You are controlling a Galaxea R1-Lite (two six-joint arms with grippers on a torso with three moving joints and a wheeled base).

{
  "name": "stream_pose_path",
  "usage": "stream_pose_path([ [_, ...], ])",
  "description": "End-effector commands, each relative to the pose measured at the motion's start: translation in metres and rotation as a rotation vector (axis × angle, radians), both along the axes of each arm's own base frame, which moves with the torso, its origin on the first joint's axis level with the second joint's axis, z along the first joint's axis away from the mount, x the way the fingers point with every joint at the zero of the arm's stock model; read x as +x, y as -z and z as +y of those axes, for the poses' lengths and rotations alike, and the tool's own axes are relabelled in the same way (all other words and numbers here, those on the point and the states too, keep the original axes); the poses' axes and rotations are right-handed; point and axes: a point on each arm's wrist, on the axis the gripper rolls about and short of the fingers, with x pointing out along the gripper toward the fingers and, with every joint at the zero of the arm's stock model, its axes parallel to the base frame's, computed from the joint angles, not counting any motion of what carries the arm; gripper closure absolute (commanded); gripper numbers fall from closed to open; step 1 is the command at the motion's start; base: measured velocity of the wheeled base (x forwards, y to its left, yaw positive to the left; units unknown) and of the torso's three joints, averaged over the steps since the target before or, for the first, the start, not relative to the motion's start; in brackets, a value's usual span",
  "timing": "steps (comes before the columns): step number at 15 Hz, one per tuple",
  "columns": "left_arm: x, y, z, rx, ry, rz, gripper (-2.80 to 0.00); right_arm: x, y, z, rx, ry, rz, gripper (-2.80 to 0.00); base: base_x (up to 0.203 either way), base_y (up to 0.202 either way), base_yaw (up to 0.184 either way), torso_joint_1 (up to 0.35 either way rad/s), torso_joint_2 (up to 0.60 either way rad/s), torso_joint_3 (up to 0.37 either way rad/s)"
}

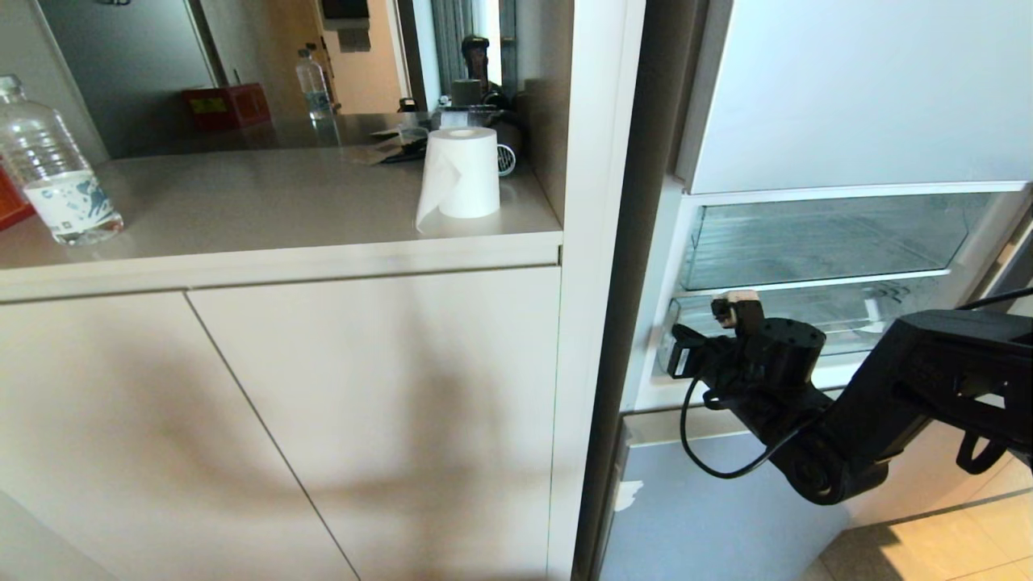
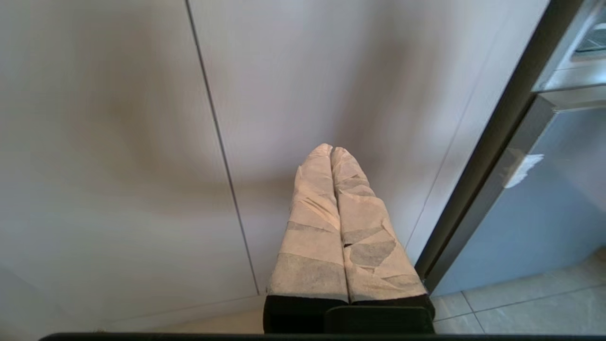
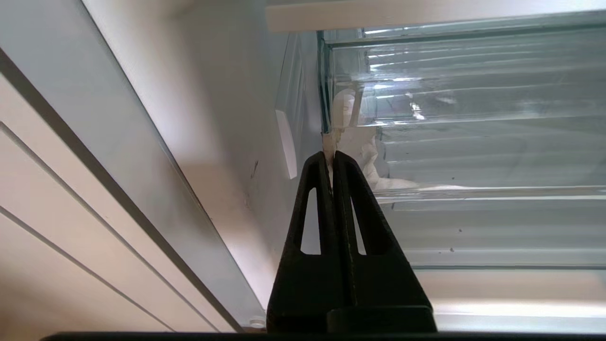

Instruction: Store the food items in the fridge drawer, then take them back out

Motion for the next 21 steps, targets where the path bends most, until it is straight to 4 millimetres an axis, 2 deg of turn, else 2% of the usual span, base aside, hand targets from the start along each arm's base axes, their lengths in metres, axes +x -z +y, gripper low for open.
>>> stream_pose_path([
  [1, 0.0, 0.0, 0.0, 0.0, -0.002, 0.001, 0.0, -0.002, -0.002, 0.0, 0.007, -0.001, -0.005, 0.0, 0.0, 0.0, 0.0, 0.0, 0.0, 0.0],
  [5, 0.0, 0.0, 0.0, 0.0, -0.002, 0.0, 0.0, -0.016, -0.003, -0.004, 0.006, -0.001, 0.027, 0.0, 0.0, 0.0, 0.0, 0.0, 0.0, 0.0],
  [7, 0.0, 0.0, 0.0, 0.0, -0.002, 0.0, 0.0, -0.03, -0.008, -0.008, 0.014, -0.003, 0.043, 0.0, 0.0, 0.0, 0.0, 0.0, 0.0, 0.0],
  [10, 0.0, 0.0, 0.0, 0.0, -0.002, 0.0, 0.0, -0.062, -0.019, -0.016, 0.024, -0.007, 0.075, 0.0, 0.0, 0.0, 0.0, 0.0, 0.0, 0.0],
  [12, 0.0, 0.0, 0.0, 0.0, -0.002, 0.0, 0.0, -0.067, -0.024, -0.018, 0.043, -0.006, 0.072, 0.0, 0.0, 0.0, 0.0, 0.0, 0.0, 0.0],
  [13, 0.0, 0.0, 0.0, 0.0, -0.002, 0.0, 0.0, -0.065, -0.019, -0.017, 0.038, -0.004, 0.087, -2.8, 0.0, 0.0, 0.0, 0.0, 0.0, 0.0],
  [16, 0.0, 0.0, 0.0, 0.0, -0.002, 0.0, 0.0, -0.057, -0.004, -0.019, 0.029, 0.008, 0.119, -2.8, 0.0, 0.0, 0.0, 0.0, 0.0, 0.0],
  [19, 0.0, 0.0, 0.0, 0.0, -0.002, 0.0, 0.0, -0.034, -0.001, -0.024, 0.043, 0.021, 0.083, -2.8, 0.0, 0.0, 0.0, 0.0, 0.0, 0.0],
  [21, 0.0, 0.0, 0.0, 0.0, -0.002, 0.0, 0.0, -0.029, 0.0, -0.026, 0.048, -0.051, 0.063, -2.8, 0.0, 0.0, 0.0, 0.0, 0.0, 0.0],
])
